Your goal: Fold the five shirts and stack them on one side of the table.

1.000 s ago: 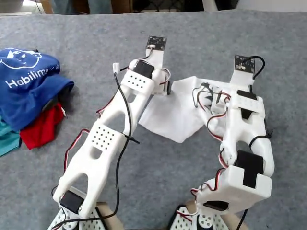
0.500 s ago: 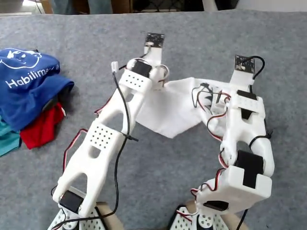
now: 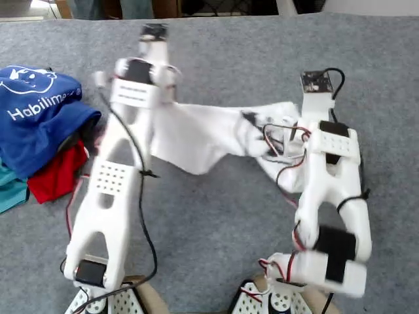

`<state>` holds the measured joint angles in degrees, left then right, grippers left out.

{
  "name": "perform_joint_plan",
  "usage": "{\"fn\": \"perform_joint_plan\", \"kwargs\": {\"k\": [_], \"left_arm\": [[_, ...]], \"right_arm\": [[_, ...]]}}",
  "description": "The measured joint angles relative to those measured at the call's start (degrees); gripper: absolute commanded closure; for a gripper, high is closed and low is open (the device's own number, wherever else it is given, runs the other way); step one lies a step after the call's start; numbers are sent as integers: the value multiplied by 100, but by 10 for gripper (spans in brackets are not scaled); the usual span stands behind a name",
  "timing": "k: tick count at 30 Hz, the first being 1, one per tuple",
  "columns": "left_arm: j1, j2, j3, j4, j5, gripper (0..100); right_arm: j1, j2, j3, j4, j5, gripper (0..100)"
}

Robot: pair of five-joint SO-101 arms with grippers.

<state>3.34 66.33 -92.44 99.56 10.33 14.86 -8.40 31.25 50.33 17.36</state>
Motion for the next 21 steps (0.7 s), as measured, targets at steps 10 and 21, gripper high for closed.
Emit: {"fn": "perform_joint_plan", "kwargs": {"k": [10, 21], "left_arm": [[-1477, -1081, -9, 88, 0, 972], [-1916, -2673, 1275, 114, -360, 972]], "right_arm": [[18, -2013, 44, 378, 26, 762], [-141, -2198, 730, 782, 264, 763]]}}
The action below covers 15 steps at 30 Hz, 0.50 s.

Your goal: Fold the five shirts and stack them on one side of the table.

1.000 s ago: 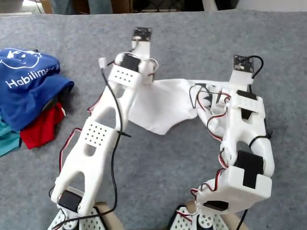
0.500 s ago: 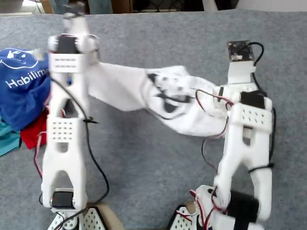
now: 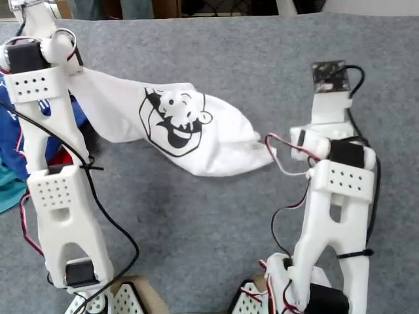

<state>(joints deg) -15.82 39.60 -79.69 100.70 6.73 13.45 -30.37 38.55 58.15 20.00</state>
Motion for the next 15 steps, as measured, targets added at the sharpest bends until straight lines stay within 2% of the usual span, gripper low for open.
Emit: {"fn": "perform_joint_plan", "kwargs": {"k": [8, 12, 15], "left_arm": [[114, -1266, 2321, 0, -70, 972], [149, -1468, 3253, 0, -413, 972], [185, -1679, 3692, 0, -624, 972]], "right_arm": [[-870, 897, 448, -844, 237, 882], [-1037, 2048, -88, -1152, 158, 882], [-1029, 3086, -791, -1011, -18, 885]]}}
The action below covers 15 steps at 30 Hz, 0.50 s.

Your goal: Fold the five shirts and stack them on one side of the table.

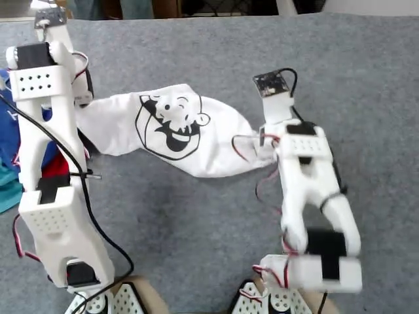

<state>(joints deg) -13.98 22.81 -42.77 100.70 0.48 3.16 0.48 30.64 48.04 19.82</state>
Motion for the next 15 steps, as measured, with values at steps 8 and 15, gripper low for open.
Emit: {"fn": "perform_joint_plan", "kwargs": {"k": [8, 15], "left_arm": [[44, -642, 862, 0, -484, 972], [18, -905, 1653, -308, -545, 972]], "right_arm": [[0, 1248, -1073, 1169, -62, 985], [0, 536, -1090, 2084, -62, 985]]}}
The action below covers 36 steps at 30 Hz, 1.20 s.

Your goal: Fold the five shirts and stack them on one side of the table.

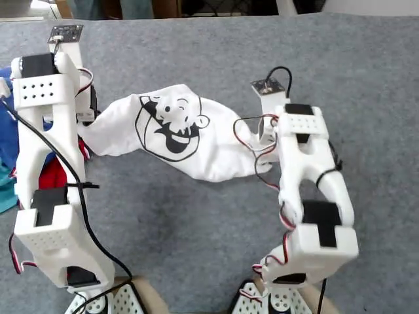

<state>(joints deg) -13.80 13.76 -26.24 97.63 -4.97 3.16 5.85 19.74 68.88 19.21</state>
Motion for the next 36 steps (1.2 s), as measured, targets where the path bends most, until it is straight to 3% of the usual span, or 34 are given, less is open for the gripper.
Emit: {"fn": "perform_joint_plan", "kwargs": {"k": [5, 16, 24, 28, 32, 36], "left_arm": [[-18, -378, 132, -141, 0, 972], [-18, -571, 149, -396, 0, 972], [35, -580, 308, -659, 0, 972], [35, -580, 668, -782, 0, 972], [44, -580, 985, -782, -141, 972], [44, -580, 1055, -782, -457, 972]], "right_arm": [[-9, -976, 0, 985, 237, 985], [-9, -4097, 668, 3095, 1609, 980], [-132, -6022, 967, 3182, 1996, 801], [-149, -6435, 747, 3182, 1996, 776], [-149, -6295, 466, 2848, 1644, 773], [-413, -5055, 211, 2198, 1178, 776]]}}
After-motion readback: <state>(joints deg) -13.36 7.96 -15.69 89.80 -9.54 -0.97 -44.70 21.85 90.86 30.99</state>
